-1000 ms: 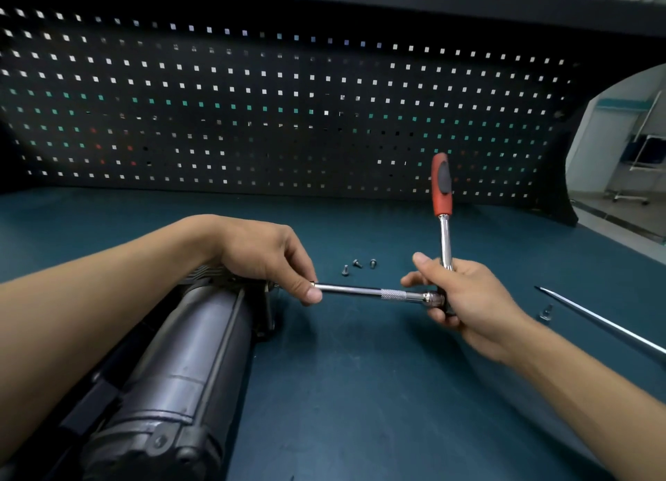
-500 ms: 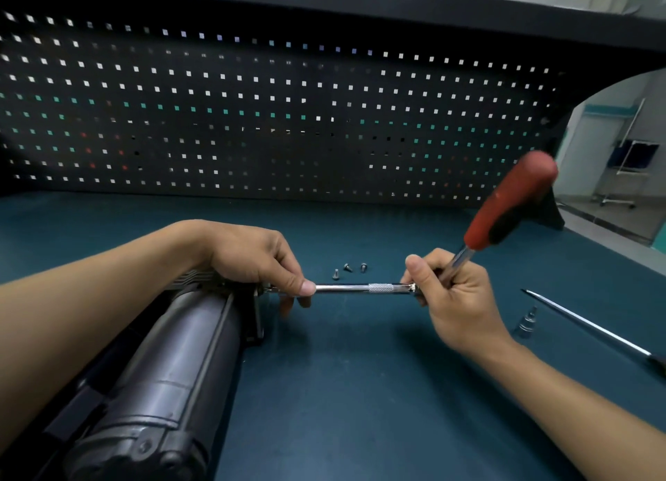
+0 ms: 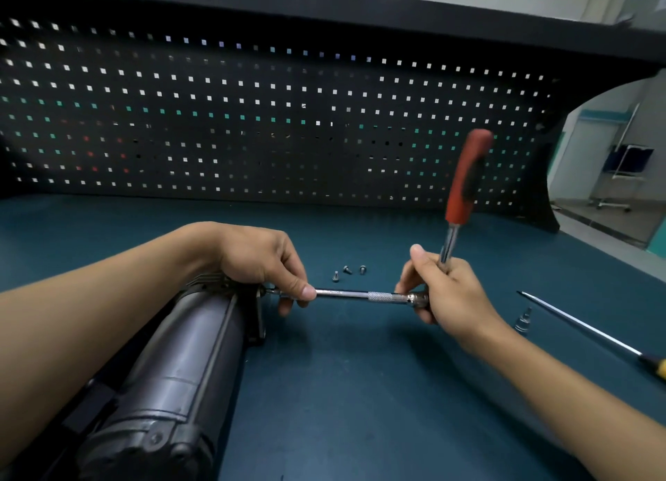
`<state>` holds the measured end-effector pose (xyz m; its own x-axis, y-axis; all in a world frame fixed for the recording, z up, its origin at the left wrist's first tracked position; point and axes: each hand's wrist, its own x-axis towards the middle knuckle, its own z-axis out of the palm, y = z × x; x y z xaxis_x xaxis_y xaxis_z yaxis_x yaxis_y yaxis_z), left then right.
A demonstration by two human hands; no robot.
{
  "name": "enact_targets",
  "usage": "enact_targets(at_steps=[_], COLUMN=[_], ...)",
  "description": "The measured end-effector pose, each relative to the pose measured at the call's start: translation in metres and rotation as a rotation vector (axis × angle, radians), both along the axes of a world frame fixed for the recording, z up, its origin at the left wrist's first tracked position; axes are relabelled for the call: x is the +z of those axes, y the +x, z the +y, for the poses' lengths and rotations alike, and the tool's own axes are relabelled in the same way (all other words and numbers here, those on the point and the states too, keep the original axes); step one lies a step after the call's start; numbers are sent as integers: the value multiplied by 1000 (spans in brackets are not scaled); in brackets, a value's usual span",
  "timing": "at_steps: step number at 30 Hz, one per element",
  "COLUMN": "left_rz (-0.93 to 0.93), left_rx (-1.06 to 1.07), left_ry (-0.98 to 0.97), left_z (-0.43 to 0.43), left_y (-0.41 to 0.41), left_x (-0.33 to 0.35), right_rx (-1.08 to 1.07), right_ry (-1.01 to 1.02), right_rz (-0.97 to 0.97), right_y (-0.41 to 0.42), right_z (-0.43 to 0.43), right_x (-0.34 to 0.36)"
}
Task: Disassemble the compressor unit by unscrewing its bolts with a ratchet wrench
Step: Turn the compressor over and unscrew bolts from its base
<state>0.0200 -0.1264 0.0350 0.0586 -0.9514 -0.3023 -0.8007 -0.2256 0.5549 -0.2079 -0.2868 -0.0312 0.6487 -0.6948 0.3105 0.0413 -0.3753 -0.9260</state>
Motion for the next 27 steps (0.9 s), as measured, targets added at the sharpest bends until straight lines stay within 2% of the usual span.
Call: enact_targets(at_steps=[3,5,11,17,20,24,27], left_rz=[17,14,15,13,0,-18,-26], left_rx=[-8,-11,-12,-22,-25,-29,-51], left_ry=[-20,-27,-51,-73,-84,-62,-18], left_z=[0,1,0,0,0,1,2], left_y=[1,0,0,2,2,0,-2], left_x=[0,0,-2,-3,-4,-5,-2], right_rx=[-61,-17,163,322,334,270,212], right_ry=[280,425,670,1003,957,613,375], right_rz=[86,154,277,269,301,303,182], right_y=[3,2,-3,-8,-11,-14,-13], right_z=[0,-1,-3,-15,-13,-6,-2], right_x=[9,14,14,18,18,12,4])
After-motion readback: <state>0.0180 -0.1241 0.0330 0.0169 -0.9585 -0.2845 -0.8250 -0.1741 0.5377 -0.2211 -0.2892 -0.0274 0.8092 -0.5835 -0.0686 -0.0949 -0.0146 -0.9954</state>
